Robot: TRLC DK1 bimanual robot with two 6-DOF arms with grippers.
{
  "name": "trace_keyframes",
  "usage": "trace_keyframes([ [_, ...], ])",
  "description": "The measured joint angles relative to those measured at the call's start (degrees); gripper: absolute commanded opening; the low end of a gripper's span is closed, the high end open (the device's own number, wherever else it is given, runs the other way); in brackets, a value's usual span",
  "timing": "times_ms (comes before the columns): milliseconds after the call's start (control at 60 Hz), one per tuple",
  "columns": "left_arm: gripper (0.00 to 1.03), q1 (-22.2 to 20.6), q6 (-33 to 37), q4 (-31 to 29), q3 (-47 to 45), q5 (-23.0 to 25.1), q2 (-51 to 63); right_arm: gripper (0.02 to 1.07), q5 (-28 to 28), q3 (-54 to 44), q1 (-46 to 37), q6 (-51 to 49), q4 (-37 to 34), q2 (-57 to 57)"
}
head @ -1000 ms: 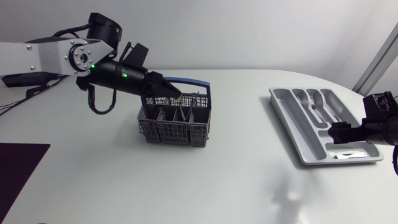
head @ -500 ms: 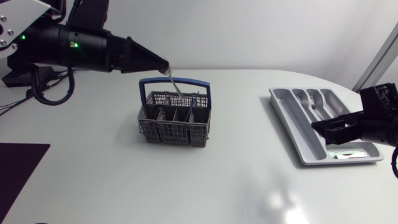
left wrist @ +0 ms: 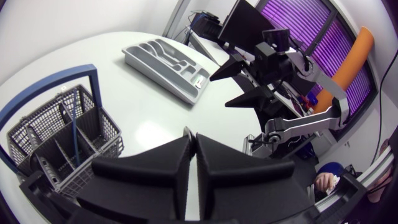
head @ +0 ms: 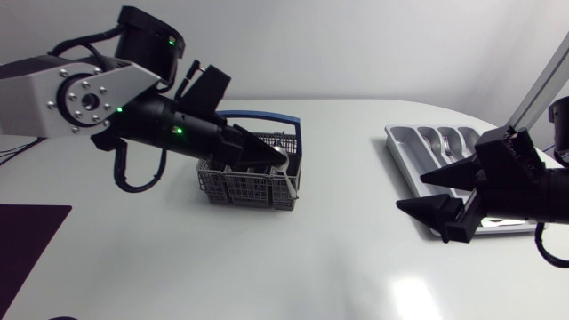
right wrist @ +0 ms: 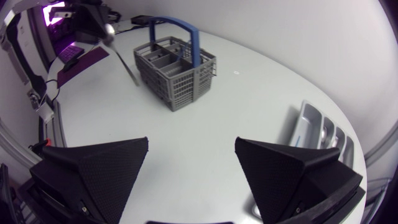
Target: Unload the cutlery basket into the drawer organizer.
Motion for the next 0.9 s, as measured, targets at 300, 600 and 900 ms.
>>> trace_keyframes([
  [300, 0.04, -6.0, 2.5, -0.1, 0.0, 0.3, 5.1, 1.02, -4.4, -2.4, 13.1, -3.8, 5.5, 0.8],
  [600, 0.04, -8.5, 2.5, -1.1, 0.6, 1.6, 6.5, 0.89, -5.8, -4.1, 18.9, -9.1, 10.5, 7.0],
  [900, 0.04, -9.4, 2.5, -1.4, 1.3, 1.8, 6.8, 0.64, -5.5, -4.0, 24.0, -11.7, 13.3, 14.6],
])
